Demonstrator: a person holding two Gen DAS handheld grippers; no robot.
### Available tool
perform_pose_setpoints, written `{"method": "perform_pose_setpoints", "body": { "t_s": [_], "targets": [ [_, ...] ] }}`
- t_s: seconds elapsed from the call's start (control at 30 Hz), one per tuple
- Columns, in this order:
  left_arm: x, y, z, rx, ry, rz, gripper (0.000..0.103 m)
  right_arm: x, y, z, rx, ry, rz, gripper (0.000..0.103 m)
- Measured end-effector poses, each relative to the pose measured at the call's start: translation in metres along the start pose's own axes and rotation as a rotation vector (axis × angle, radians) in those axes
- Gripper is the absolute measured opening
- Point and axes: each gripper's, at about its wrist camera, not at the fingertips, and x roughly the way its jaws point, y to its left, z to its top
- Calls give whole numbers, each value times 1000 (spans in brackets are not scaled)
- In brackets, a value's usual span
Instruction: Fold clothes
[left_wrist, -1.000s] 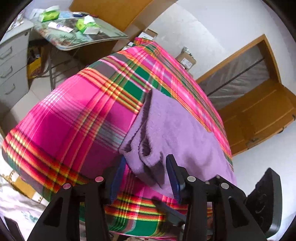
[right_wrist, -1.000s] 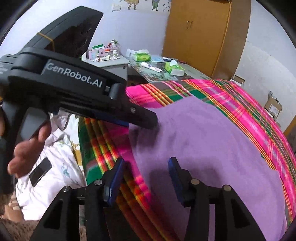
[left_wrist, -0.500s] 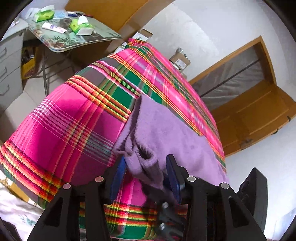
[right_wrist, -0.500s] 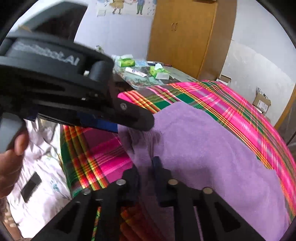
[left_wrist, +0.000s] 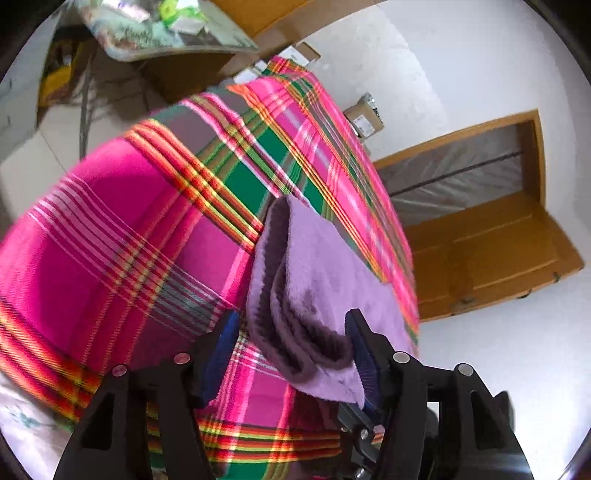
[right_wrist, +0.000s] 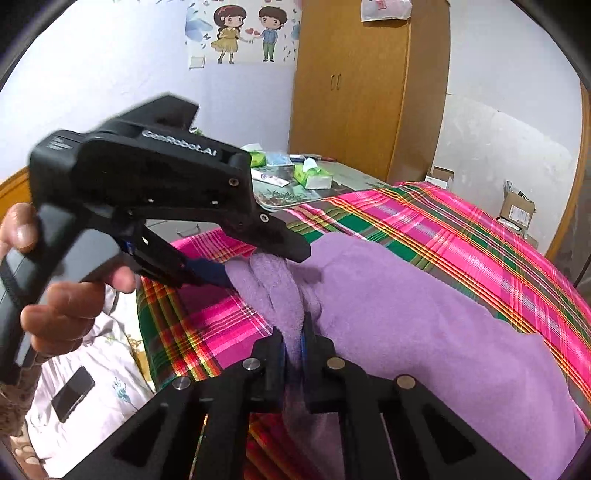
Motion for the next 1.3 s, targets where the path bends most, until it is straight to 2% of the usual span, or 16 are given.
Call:
{"method": "perform_pose_setpoints", "body": {
  "t_s": [0.07,0.17,0.27,0.53,0.63,0.97,1.03,1.3],
  "targets": [
    [2,3,2,-30,11,-22,63,-5,-3,-1,0,-14,0,6],
    [2,0,4,-23,7,-15,63,-11,-3,-4,4,-38,-6,6],
    [0,1,5,-35,13,-46,63,-14,-3,-4,16,-58,-4,6],
    [13,6,2,-119,85,-123,64,-22,-15,-4,50,-89,14,6],
    [15,5,-1,-138,100,-128,64,-25,-16,-4,55,-95,8,6],
    [-3,11,-18,-205,80,-142,65,-31,-19,-6,64,-112,6,6],
    [-6,8,-18,-199,65,-149,68,-33,-20,-6,67,-124,15,6],
    [23,-8,-16,-214,125,-197,71,-44,-25,-8,83,-157,36,6]
  ]
}}
